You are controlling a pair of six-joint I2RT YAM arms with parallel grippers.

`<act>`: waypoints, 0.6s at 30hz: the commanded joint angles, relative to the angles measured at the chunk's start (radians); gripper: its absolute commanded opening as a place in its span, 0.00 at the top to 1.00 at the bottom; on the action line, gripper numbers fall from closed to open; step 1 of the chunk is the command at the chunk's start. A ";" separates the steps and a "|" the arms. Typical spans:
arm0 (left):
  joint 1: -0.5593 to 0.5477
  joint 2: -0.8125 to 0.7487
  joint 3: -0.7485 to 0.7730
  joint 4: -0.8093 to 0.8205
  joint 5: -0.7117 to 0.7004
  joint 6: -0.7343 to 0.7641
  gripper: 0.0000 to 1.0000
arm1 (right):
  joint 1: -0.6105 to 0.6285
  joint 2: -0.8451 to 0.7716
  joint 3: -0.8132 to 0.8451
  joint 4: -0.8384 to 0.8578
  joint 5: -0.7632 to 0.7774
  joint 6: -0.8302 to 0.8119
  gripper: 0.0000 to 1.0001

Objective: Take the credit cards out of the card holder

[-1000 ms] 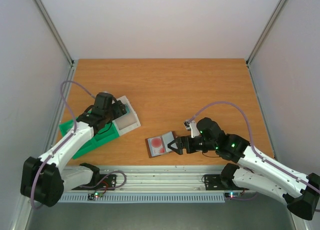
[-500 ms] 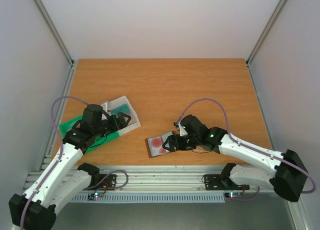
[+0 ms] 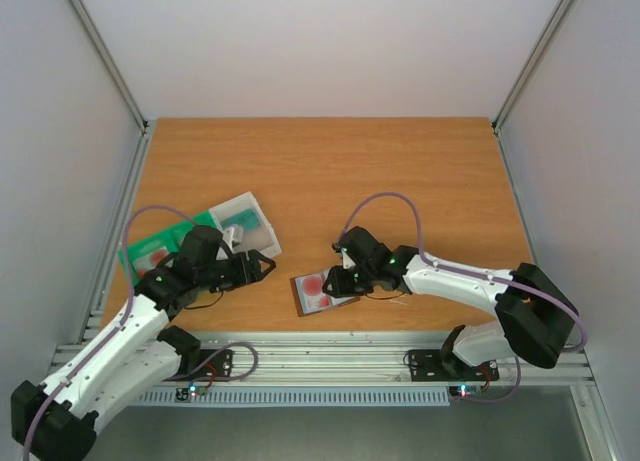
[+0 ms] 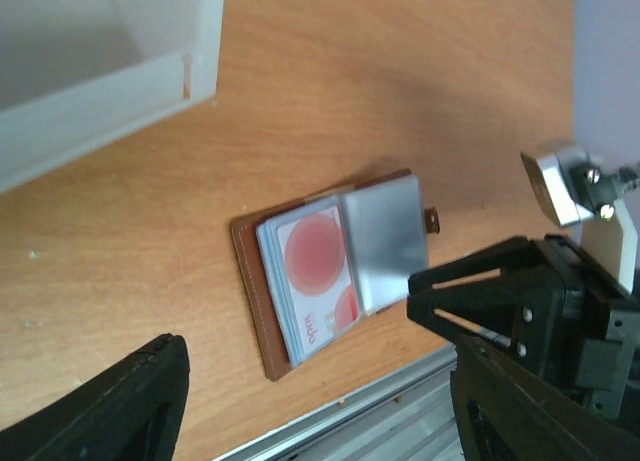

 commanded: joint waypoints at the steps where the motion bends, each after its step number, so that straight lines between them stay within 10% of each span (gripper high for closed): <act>1: -0.048 0.014 -0.040 0.073 -0.013 -0.041 0.30 | 0.004 0.061 0.040 0.044 0.037 -0.015 0.71; 18: -0.123 0.078 -0.163 0.271 -0.017 -0.117 0.48 | 0.005 0.207 0.001 0.128 0.065 0.012 0.79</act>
